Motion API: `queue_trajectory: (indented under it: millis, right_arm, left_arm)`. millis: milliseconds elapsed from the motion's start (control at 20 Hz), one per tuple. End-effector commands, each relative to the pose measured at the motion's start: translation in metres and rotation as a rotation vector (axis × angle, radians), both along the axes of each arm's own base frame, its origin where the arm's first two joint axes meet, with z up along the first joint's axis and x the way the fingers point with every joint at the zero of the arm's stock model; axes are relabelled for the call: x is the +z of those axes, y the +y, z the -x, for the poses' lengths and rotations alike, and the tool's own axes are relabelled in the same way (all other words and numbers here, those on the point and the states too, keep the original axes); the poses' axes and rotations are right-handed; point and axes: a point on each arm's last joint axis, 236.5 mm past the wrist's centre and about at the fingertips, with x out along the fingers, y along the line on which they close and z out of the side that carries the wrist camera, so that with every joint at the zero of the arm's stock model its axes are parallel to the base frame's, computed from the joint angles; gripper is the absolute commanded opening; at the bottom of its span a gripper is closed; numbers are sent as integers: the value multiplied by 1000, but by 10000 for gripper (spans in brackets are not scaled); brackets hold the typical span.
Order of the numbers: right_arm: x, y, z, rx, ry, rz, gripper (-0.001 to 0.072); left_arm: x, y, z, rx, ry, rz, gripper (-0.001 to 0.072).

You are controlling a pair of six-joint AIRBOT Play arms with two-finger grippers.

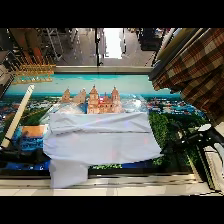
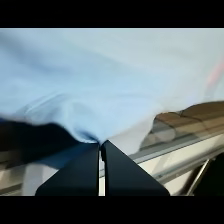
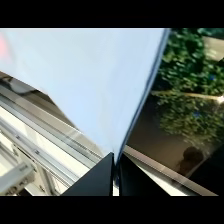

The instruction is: Fold the clothes and pants, and hang the long-sleeved shirts on hangers.

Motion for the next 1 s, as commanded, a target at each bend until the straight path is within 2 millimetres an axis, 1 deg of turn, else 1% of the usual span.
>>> queue_trajectory:
  millis: [0, 50, 100, 150, 250, 350, 400, 500, 600, 650, 700, 750, 800, 850, 900, 950]
  right_arm:
    - [45, 3, -37, -112, -84, -12, 16]
    - [53, 3, -58, -154, -136, 1, 16]
    - [57, 4, -78, -186, -187, 32, 16]
    - [58, 8, -99, -207, -233, 64, 15]
    - [54, 20, -139, -244, -284, 101, 15]
    - [40, 30, -181, -298, -301, 119, 16]
    - [33, 33, -199, -313, -303, 121, 16]
    - [17, 39, -229, -329, -280, 114, 16]
    - [-1, 48, -252, -318, -271, 106, 19]
    - [-10, 54, -260, -306, -268, 102, 21]
    - [-18, 56, -264, -297, -266, 108, 25]
    - [-23, 53, -266, -296, -265, 122, 148]
    - [-26, 43, -260, -283, -252, 145, 339]
    - [-27, 34, -246, -252, -214, 159, 450]
    - [-28, 22, -228, -212, -163, 174, 463]
    - [-27, 10, -206, -169, -100, 176, 470]
  left_arm:
    - [74, 7, -54, 31, -210, 96, 4]
    - [85, 8, -72, 51, -253, 130, 4]
    - [93, 10, -93, 78, -285, 165, 4]
    - [94, 12, -110, 100, -295, 196, 5]
    - [79, 18, -143, 143, -284, 236, 5]
    - [57, 27, -176, 202, -259, 260, 5]
    - [46, 31, -193, 234, -255, 274, 5]
    - [30, 40, -224, 294, -259, 300, 5]
    - [15, 43, -249, 335, -261, 328, 6]
    - [9, 42, -259, 359, -262, 342, 9]
    - [6, 42, -271, 405, -269, 369, 51]
    - [8, 43, -280, 446, -282, 395, 259]
    - [10, 44, -284, 460, -293, 407, 466]
    - [14, 46, -282, 456, -301, 411, 484]
    - [22, 48, -276, 416, -326, 415, 484]
    - [34, 48, -266, 369, -348, 433, 482]
